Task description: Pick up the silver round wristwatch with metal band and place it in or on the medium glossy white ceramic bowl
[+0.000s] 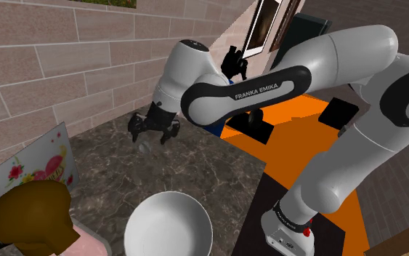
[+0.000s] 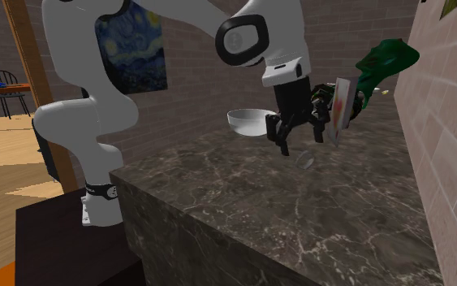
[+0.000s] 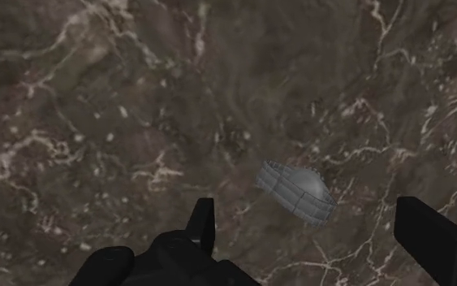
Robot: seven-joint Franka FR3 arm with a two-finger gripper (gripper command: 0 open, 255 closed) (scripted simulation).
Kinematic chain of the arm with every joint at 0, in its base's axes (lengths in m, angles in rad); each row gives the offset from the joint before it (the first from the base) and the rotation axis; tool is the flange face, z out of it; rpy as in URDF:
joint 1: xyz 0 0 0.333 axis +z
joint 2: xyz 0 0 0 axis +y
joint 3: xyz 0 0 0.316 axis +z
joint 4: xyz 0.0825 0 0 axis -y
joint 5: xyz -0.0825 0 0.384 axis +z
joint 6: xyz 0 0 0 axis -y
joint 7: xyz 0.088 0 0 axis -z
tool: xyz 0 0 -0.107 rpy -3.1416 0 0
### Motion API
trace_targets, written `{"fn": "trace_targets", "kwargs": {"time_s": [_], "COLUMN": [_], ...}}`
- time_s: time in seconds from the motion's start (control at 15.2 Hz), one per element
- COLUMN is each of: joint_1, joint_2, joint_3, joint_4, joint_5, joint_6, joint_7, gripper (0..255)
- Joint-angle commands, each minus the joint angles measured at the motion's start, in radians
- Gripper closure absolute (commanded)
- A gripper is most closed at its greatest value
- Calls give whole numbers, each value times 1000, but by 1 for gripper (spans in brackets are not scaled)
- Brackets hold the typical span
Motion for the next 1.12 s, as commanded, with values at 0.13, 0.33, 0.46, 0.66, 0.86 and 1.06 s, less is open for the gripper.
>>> {"fn": "trace_targets", "kwargs": {"time_s": [0.13,0.33,0.46,0.66,0.86,1.06], "joint_1": [-2,-1,-1,-1,-1,-1], "joint_2": [41,48,48,48,48,48], "joint_3": [6,7,7,7,7,7], "joint_4": [-12,-13,-13,-13,-13,-13], "joint_5": [-29,-34,-34,-34,-34,-34], "joint_6": [51,58,58,58,58,58], "joint_7": [22,25,25,25,25,25], "gripper": [0,0,0,0,255,255]}}
